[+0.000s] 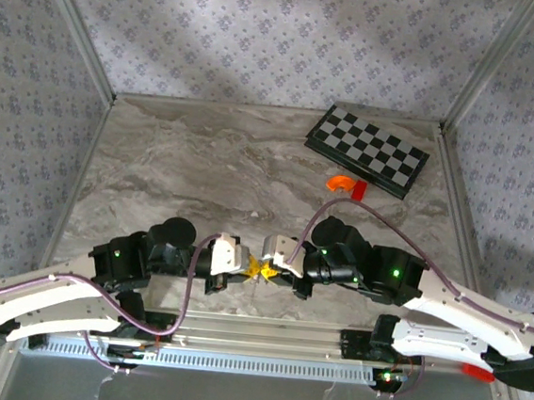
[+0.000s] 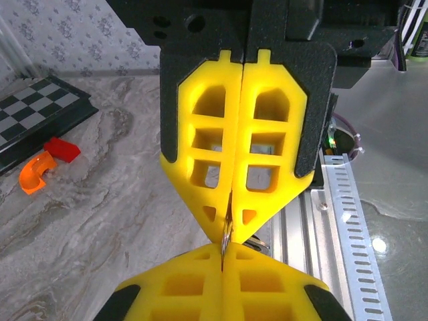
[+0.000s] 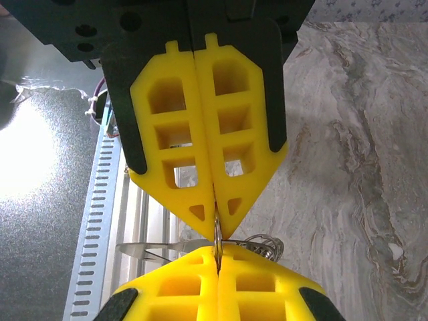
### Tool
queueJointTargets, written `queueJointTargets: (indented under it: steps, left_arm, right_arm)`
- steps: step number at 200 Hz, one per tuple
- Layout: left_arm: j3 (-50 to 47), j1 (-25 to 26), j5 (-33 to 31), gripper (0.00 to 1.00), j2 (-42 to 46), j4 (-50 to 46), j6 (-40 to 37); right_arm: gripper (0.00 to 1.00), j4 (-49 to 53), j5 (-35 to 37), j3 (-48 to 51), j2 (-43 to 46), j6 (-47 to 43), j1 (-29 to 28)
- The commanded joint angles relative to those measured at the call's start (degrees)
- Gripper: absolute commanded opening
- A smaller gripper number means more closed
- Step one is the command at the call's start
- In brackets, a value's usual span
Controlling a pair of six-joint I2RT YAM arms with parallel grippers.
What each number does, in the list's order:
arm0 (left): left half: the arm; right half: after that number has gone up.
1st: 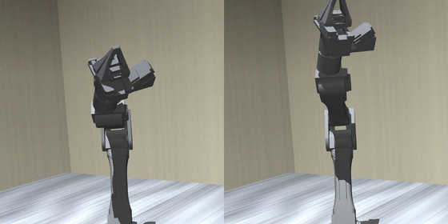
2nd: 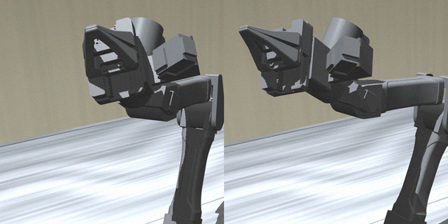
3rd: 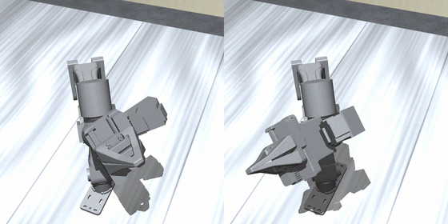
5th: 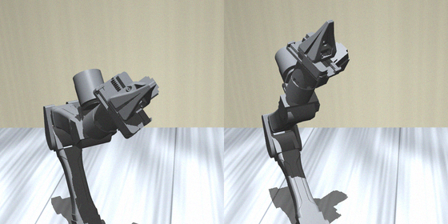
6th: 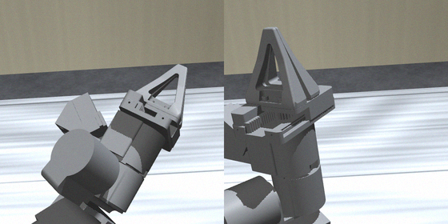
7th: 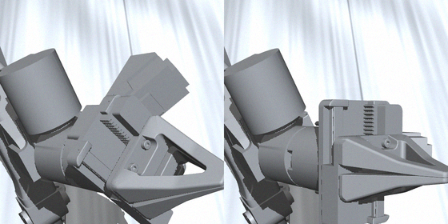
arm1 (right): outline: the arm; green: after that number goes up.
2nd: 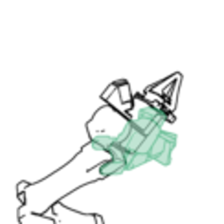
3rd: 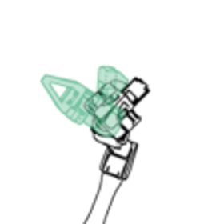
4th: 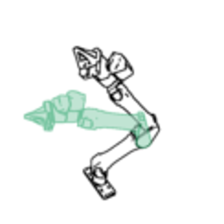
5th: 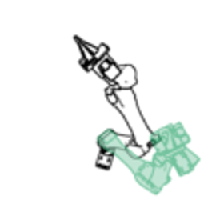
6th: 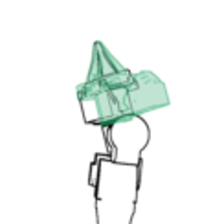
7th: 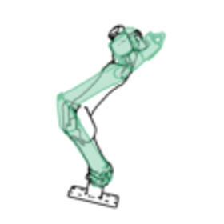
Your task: Put the keys on the keyring
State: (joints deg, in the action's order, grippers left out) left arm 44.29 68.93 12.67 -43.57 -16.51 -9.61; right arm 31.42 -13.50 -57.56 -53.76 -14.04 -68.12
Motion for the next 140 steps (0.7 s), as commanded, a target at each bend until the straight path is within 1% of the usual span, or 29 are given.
queueJointTargets:
  steps: [1, 19, 34, 54, 73, 86, 140]
  left_arm:
    - [-0.1, 0.1, 1.2, 0.00, 0.6, 2.8, 0.1]
    - [-0.8, 0.1, 1.8, 0.00, 2.0, 5.0, 0.6]
    - [-2.1, 0.1, 2.6, 0.00, 3.5, 8.3, 1.6]
    - [-3.9, 0.1, 3.3, 0.00, 5.0, 12.2, 2.7]
    - [-5.4, 0.1, 3.4, 0.00, 5.8, 14.6, 3.3]
    - [-5.9, 0.1, 3.6, 0.00, 6.2, 15.7, 3.6]
    - [-5.6, 0.2, 4.0, 0.00, 6.9, 15.9, 3.8]
  right_arm:
    - [0.00, -2.4, -1.6, -0.5, 0.8, -0.3, 0.0]
    - [0.00, -3.0, -0.6, -0.1, 1.5, 0.0, 0.0]
    - [0.11, -4.2, 0.1, 0.6, 2.3, 0.2, 0.0]
    - [0.18, -5.8, 0.3, 1.3, 3.2, 0.7, 0.1]
    - [0.20, -6.5, 0.3, 1.7, 3.6, 1.1, 0.2]
    - [0.19, -6.6, 0.5, 1.7, 3.7, 1.2, 0.2]
    - [0.17, -7.0, -0.1, 3.0, 4.7, 1.8, 0.4]
